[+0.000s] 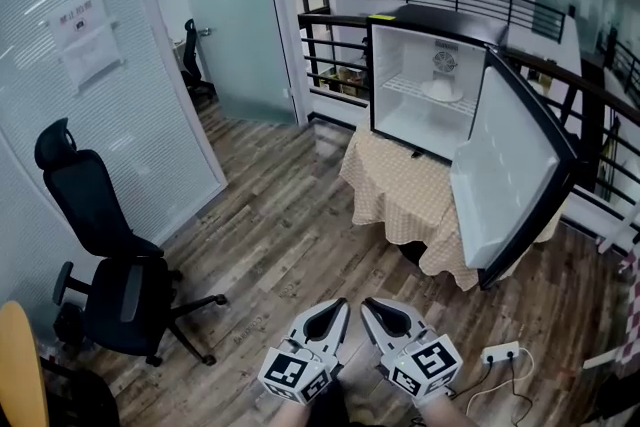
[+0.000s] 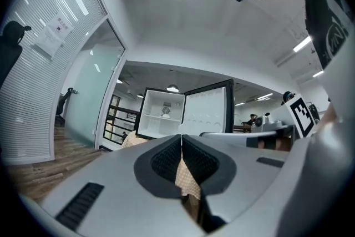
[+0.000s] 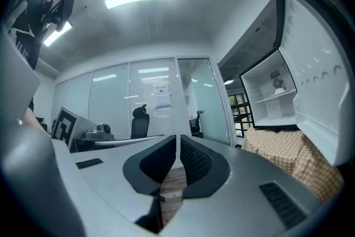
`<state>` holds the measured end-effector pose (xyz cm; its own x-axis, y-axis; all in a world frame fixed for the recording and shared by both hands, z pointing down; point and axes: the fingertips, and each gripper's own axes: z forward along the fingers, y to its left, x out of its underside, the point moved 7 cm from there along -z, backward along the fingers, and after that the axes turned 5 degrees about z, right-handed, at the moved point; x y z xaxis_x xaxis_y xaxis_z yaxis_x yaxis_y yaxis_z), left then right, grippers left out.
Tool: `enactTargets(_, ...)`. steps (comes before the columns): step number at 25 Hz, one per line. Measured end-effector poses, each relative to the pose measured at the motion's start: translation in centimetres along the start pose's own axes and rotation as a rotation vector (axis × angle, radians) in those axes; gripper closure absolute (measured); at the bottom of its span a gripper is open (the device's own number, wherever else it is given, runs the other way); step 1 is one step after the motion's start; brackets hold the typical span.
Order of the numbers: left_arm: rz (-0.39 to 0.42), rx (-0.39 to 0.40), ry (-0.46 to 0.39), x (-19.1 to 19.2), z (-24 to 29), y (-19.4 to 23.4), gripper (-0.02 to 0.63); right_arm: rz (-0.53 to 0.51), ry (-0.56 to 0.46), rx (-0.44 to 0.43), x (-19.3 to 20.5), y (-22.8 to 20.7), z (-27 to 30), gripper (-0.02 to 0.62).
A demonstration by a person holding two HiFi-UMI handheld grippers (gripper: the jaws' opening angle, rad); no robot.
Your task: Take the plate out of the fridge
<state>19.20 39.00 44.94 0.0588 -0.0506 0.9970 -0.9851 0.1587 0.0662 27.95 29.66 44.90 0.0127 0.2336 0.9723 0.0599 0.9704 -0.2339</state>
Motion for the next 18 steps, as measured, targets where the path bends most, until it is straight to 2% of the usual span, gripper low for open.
enactTargets(7, -0.016, 0.03, 0.0, 0.3, 4.5, 4.2, 0.595, 0.003, -0.003, 0.061, -0.7, -4.3, 3.2, 0.549)
enactTargets(18, -0.041, 0.144, 0.025, -0.3, 13.4, 13.3, 0.595, 0.019, 0.003, 0.151, -3.2, -10.5, 13.0, 0.549)
